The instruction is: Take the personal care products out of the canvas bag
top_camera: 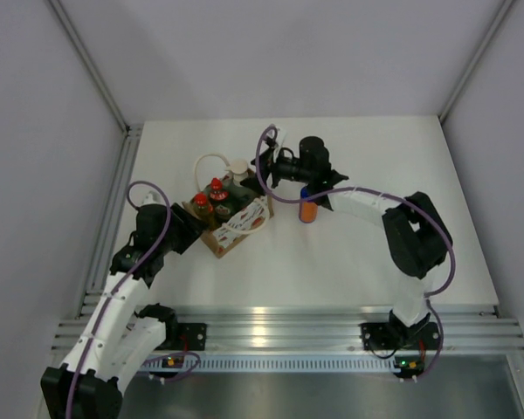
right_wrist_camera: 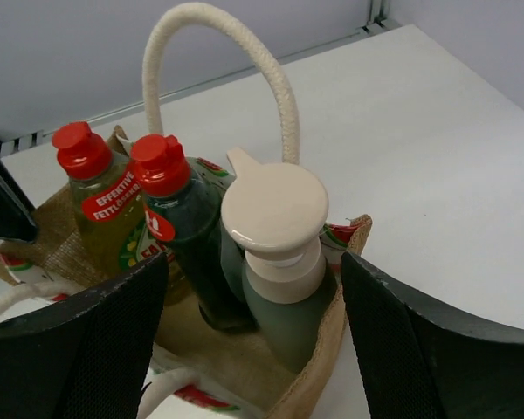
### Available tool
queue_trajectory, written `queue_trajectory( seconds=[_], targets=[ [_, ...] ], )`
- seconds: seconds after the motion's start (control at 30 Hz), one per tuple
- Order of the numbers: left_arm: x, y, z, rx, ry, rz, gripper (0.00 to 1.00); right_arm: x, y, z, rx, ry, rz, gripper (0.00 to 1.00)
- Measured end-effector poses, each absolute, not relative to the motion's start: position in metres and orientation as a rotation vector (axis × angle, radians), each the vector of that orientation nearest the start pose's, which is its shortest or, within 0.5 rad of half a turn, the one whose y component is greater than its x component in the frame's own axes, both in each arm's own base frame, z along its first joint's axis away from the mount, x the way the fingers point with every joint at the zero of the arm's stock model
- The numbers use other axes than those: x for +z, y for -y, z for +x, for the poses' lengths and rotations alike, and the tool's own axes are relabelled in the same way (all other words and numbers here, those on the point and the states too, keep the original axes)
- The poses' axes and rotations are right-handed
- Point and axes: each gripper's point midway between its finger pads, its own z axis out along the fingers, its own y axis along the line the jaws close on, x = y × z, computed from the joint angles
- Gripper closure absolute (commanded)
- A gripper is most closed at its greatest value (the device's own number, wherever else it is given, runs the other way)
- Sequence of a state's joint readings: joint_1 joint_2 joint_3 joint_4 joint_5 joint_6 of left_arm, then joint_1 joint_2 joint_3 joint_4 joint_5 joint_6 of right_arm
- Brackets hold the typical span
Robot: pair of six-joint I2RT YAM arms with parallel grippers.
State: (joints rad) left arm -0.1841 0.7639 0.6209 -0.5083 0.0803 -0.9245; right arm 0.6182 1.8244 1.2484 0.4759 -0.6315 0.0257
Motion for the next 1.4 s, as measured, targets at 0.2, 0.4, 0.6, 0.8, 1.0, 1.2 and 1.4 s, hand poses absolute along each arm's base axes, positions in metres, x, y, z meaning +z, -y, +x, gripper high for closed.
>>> queue_trajectory(
  seconds=[0.2,0.4,0.6,0.8,1.0,1.2,1.4],
  targets=[
    [0.154,0.093,0.251,-0.664,-2.170,-0.776,0.39,0.200,-0.409,0.392,1.005,-1.472,-0.996,0.24],
    [0.145,0.092,0.252,-0.637,-2.206,-0.771,0.37,0.182,-0.414,0.399,1.000,-1.474,-0.997,0.26],
    [0.143,0.092,0.251,-0.630,-2.217,-0.771,0.37,0.185,-0.420,0.405,1.005,-1.407,-0.986,0.27],
    [0.143,0.092,0.250,-0.629,-2.219,-0.767,0.36,0.182,-0.427,0.411,1.033,-1.383,-0.965,0.28],
    [0.142,0.092,0.250,-0.627,-2.221,-0.763,0.35,0.184,-0.433,0.414,1.057,-1.370,-0.957,0.32],
    [0.142,0.091,0.250,-0.625,-2.221,-0.760,0.35,0.186,-0.435,0.415,1.070,-1.354,-0.950,0.35],
    [0.142,0.091,0.250,-0.620,-2.224,-0.751,0.34,0.198,-0.439,0.406,1.127,-1.298,-0.958,0.25]
  ],
)
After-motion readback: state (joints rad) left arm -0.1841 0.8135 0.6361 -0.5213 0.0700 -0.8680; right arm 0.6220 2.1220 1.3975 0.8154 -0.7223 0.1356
